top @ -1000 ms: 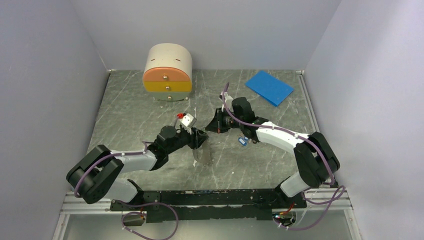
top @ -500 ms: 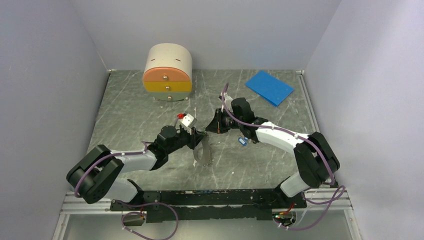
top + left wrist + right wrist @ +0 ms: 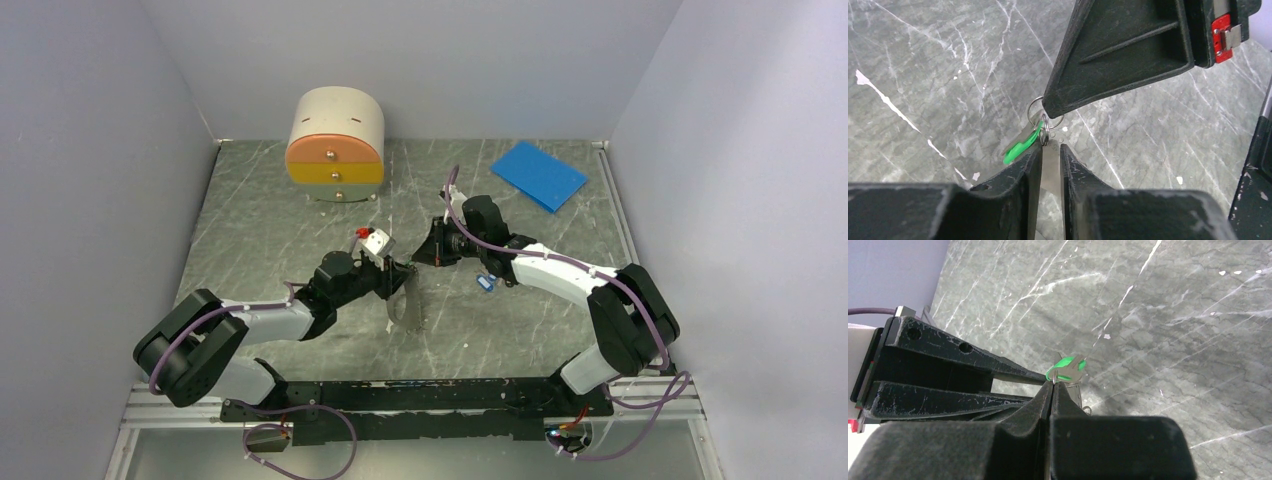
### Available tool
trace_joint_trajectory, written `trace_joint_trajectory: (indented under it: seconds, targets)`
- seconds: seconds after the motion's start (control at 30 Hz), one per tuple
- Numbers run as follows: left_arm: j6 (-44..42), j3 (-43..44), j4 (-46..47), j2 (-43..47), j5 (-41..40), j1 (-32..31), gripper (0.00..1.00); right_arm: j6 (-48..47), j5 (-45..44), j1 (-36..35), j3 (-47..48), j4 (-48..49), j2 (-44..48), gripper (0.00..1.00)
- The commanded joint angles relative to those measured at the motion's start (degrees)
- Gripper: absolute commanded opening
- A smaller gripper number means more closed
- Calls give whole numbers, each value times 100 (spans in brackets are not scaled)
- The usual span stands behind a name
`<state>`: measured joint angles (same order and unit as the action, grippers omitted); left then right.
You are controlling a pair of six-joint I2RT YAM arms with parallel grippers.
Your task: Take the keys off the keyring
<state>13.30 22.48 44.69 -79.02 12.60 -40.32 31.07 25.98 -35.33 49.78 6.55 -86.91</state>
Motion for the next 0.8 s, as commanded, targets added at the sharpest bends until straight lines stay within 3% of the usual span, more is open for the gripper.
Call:
trace_joint_trajectory:
  seconds: [0.0, 0.23, 0.77]
  targets:
    - [-196, 106, 114, 14, -62, 21, 30, 86, 12, 8, 157, 188, 118, 0]
    - [-252, 167, 303, -63, -244, 22, 43, 159, 103, 4, 140, 263, 87, 0]
    - [-437, 337, 439, -169, -57, 191, 45, 202, 303, -3, 176, 293, -52, 0]
